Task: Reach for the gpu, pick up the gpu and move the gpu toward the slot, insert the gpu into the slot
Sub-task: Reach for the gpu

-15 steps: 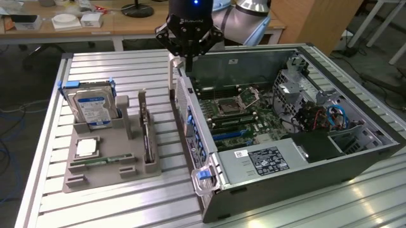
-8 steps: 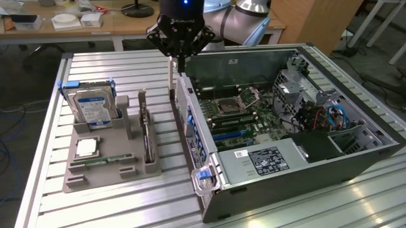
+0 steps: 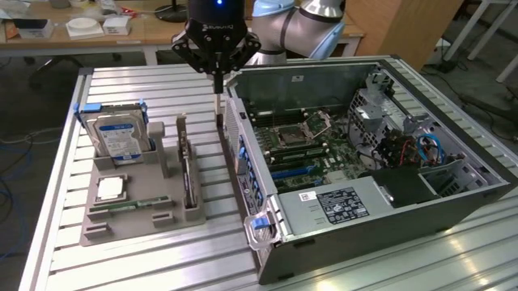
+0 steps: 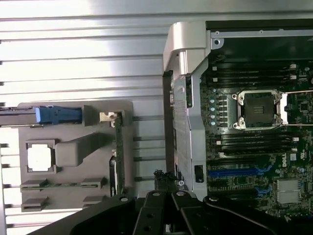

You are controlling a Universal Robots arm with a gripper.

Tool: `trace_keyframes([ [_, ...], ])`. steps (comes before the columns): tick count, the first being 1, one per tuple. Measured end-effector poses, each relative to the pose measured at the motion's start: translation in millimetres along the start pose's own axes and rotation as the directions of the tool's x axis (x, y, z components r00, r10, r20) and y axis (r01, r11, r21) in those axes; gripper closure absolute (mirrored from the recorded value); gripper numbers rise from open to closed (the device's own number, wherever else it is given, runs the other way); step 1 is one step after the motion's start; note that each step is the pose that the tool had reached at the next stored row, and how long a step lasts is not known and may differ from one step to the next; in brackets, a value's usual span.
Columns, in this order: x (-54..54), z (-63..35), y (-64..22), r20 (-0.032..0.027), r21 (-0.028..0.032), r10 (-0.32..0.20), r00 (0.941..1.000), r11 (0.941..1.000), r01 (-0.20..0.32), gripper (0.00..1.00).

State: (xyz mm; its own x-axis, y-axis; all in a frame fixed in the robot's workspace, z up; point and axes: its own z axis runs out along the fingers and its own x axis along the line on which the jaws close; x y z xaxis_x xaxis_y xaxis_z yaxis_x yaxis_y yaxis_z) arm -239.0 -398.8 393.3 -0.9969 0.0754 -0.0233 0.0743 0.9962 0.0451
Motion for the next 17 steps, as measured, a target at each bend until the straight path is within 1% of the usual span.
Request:
trace_keyframes([
  [5,12.6,-0.4,-1.0,0.0,0.0,0.0,1.0,1.0,0.0,0.9],
  [7,22.4,-0.6,-1.7,0.0,0.0,0.0,1.0,1.0,0.0,0.9],
  [17,47.5,-1.2,-3.6,0.0001,0.0,0.0,1.0,1.0,0.0,0.9],
])
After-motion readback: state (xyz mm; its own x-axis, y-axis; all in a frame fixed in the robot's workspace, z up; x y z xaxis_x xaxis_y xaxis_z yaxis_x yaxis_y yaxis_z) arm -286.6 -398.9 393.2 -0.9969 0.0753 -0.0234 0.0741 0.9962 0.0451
